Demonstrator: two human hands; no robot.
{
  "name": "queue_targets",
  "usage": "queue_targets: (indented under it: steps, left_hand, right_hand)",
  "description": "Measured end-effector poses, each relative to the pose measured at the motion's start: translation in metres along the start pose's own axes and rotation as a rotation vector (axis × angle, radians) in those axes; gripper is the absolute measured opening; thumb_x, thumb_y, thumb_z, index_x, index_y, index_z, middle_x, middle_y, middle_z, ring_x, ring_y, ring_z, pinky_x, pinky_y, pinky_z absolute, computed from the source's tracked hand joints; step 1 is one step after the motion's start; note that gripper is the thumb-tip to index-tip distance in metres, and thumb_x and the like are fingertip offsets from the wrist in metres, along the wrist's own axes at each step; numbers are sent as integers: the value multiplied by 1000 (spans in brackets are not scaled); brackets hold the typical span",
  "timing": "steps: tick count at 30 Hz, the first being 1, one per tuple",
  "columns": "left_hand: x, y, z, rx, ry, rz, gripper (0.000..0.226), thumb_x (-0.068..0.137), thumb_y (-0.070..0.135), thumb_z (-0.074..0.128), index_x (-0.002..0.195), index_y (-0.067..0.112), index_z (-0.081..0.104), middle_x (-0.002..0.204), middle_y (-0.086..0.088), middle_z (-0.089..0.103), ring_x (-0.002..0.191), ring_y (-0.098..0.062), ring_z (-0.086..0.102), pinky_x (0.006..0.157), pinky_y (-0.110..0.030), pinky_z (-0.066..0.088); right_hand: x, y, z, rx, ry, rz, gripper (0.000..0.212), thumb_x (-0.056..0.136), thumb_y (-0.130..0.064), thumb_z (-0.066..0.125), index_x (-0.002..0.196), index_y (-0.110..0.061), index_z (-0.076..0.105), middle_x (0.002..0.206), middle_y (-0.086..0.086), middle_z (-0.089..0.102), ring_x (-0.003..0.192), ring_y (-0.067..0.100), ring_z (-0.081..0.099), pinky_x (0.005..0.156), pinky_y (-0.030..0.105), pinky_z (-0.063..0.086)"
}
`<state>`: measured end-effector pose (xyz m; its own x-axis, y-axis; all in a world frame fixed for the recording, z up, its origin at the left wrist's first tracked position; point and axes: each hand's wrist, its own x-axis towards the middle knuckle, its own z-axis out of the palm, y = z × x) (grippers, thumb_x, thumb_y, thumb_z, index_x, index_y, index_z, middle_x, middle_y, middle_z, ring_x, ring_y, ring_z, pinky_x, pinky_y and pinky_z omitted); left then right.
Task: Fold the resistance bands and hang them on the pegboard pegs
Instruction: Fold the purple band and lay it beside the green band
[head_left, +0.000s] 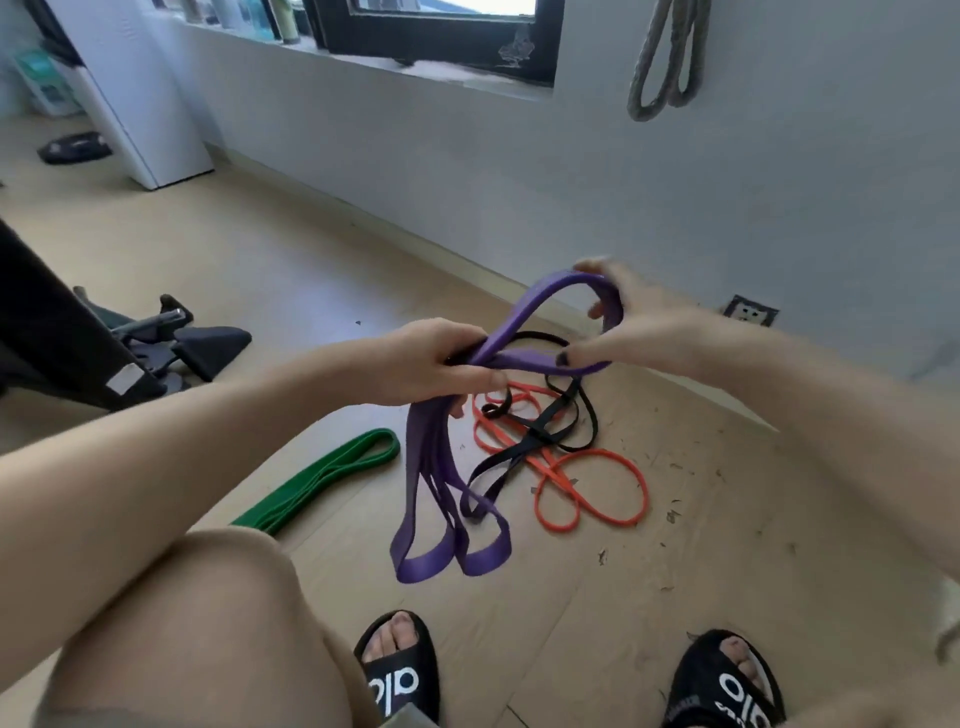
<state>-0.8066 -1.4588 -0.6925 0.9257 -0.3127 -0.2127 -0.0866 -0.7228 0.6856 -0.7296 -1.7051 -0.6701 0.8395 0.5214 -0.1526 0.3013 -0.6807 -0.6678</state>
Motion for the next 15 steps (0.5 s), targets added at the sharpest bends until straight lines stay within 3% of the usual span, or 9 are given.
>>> queue_targets:
  steps: [3, 5, 7, 10, 13, 15]
  left_hand:
    - [-18, -23, -11, 76, 9, -36, 25, 101, 38, 62, 93, 14, 60, 73, -1, 70, 66, -15, 71, 65, -33, 60]
    - [-31, -42, -16, 84, 42, -68, 26, 100, 36, 64, 89, 13, 58, 70, 0, 70, 61, -10, 68, 60, -25, 53]
    - [-44, -55, -18, 78, 79, -76, 23, 98, 32, 67, 88, 13, 58, 68, 1, 69, 59, -8, 66, 59, -19, 49]
    - [-64, -74, -19, 46, 115, -69, 15, 97, 27, 69, 96, 15, 61, 70, 1, 68, 64, -14, 66, 62, -25, 52]
    - [-90, -104, -19, 49, 174, -168, 35, 93, 45, 70, 93, 11, 59, 79, -9, 69, 76, -30, 66, 74, -48, 54]
    - [-107, -123, -17, 18, 207, -211, 49, 85, 60, 64, 92, 12, 60, 79, -9, 69, 77, -32, 66, 76, -52, 53]
  right_hand:
    - [12, -13, 14, -109, 72, -73, 116, 66, -35, 91, 158, -39, 19, 141, 4, 40, 129, 22, 48, 102, 38, 47]
    - [12, -34, 34, -260, 99, -304, 118, 63, -40, 86, 160, -35, 18, 152, 2, 34, 142, 21, 35, 117, 43, 35]
    - [13, -54, 71, -580, 67, -575, 117, 65, -43, 80, 162, -26, 16, 154, 1, 35, 147, 22, 28, 125, 39, 20]
    - [28, -68, 137, -827, 8, -648, 97, 82, -34, 68, 161, -14, 15, 142, 3, 51, 141, 25, 40, 126, 40, 11]
    - [47, -68, 179, -622, -14, -593, 66, 86, -24, 57, 147, -12, 35, 125, 7, 59, 115, 32, 58, 111, 45, 35]
    - [49, -74, 202, -453, -46, -575, 73, 78, -33, 56, 146, -13, 37, 124, 7, 56, 111, 32, 57, 104, 44, 40]
